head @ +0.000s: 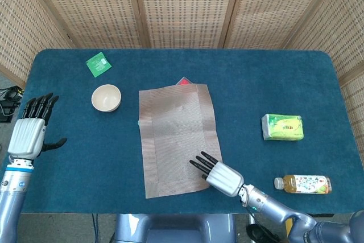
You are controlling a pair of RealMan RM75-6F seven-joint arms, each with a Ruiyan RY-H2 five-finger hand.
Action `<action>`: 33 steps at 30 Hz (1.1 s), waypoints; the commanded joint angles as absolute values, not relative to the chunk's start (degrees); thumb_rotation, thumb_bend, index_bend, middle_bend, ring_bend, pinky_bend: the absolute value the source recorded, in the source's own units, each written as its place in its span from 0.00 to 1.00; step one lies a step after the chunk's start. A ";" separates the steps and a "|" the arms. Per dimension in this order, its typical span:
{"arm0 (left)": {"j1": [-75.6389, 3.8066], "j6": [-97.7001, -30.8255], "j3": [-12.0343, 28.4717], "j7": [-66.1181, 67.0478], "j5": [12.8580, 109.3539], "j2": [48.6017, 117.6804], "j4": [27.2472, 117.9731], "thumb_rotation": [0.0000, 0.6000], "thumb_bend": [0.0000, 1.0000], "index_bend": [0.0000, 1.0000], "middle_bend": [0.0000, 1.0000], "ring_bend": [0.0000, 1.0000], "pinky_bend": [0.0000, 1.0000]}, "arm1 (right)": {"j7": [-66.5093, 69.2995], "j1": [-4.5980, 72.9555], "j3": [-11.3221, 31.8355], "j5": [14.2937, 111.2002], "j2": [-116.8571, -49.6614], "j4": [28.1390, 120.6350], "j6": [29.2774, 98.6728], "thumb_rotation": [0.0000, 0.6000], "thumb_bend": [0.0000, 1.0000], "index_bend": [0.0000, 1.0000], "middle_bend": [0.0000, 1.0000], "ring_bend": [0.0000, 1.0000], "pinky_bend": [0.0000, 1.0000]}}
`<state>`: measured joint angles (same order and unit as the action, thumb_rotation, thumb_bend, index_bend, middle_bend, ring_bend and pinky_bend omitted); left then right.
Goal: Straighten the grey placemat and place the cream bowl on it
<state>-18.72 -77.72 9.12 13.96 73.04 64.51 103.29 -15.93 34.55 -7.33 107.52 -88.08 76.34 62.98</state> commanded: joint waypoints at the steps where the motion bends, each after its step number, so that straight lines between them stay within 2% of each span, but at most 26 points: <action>1: -18.71 -77.67 9.10 14.02 73.02 64.55 103.26 1.00 0.00 0.00 0.00 0.00 0.00 | -16.12 34.82 -7.50 108.69 -87.33 75.38 64.22 1.00 0.64 0.73 0.00 0.00 0.00; 8: -18.84 -77.38 9.22 14.12 72.77 64.65 103.17 1.00 0.00 0.00 0.00 0.00 0.00 | -19.63 36.94 -5.94 111.27 -81.41 73.58 66.56 1.00 0.64 0.73 0.00 0.00 0.00; 18: -18.99 -77.07 9.42 14.46 72.16 64.75 103.08 1.00 0.00 0.00 0.00 0.00 0.00 | -28.62 43.94 -2.43 115.70 -74.03 67.41 64.15 1.00 0.61 0.73 0.00 0.00 0.00; 24: -19.05 -76.94 9.56 14.66 71.67 64.83 102.98 1.00 0.00 0.00 0.00 0.00 0.00 | -31.11 48.82 -1.61 117.79 -73.03 61.29 60.43 1.00 0.58 0.73 0.00 0.00 0.00; 33: -19.29 -76.48 9.92 14.77 70.67 64.96 102.51 1.00 0.00 0.00 0.00 0.00 0.00 | -31.30 53.96 -2.81 118.60 -75.09 49.84 55.44 1.00 0.54 0.74 0.00 0.00 0.00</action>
